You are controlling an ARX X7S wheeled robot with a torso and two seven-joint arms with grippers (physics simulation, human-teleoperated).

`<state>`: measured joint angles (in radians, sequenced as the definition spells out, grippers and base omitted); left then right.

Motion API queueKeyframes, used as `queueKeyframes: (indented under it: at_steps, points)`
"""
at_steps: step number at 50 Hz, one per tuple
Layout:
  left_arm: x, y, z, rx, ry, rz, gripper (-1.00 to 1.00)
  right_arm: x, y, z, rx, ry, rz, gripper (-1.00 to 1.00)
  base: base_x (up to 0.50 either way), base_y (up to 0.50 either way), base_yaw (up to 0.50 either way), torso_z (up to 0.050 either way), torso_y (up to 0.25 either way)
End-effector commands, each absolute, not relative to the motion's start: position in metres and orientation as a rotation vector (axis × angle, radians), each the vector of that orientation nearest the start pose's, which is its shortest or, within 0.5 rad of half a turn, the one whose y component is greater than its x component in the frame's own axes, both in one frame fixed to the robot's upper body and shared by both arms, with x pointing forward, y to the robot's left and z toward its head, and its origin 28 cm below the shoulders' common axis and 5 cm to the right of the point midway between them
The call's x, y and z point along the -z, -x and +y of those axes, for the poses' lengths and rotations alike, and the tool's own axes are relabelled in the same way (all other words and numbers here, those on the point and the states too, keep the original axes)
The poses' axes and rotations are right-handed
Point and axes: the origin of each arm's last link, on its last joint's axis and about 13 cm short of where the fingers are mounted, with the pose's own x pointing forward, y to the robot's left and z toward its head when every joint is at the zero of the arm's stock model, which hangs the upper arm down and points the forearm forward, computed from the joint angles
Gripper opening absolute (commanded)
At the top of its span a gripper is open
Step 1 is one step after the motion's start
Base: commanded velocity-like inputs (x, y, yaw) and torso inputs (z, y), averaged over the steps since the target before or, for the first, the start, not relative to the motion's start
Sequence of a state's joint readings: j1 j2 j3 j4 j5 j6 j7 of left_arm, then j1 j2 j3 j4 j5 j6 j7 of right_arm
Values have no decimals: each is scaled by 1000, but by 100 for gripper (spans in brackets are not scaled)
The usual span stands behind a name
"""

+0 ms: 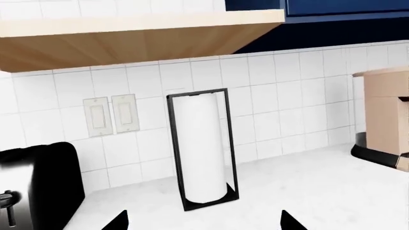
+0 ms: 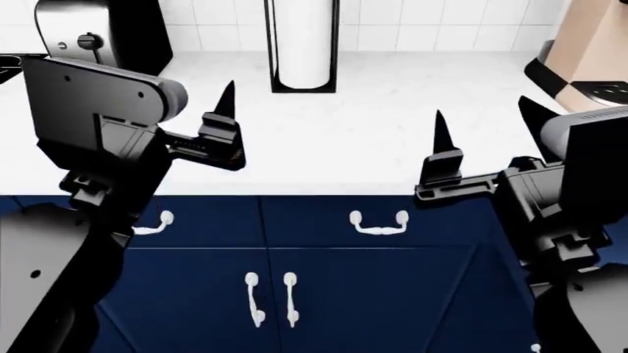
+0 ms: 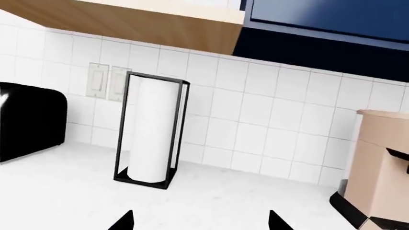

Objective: Place the bar in the bowl and close the drawer.

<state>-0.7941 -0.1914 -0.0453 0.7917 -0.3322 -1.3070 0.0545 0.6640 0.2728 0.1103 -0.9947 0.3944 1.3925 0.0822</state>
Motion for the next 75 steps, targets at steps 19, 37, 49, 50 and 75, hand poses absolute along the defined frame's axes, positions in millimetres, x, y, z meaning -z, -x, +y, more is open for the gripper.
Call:
queueKeyframes:
  at_steps: [19,37,49,50,75]
  points:
    - [-277,-245,228,225,-117,-283,100,-260,-205,-137,-50,167,-278,100,0,-351,0,50,46]
    - [-278,-245,228,229,-120,-286,100,-259,-206,-138,-48,153,-277,100,0,-500,0,50,47]
    - [-277,-246,227,232,-120,-284,100,-258,-206,-138,-55,147,-272,100,0,-500,0,50,47]
    - [-278,-246,227,232,-119,-284,100,-258,-207,-138,-54,148,-271,100,0,-500,0,50,45]
    - [-277,-246,226,236,-124,-282,100,-256,-208,-141,-43,144,-269,100,0,-500,0,50,47]
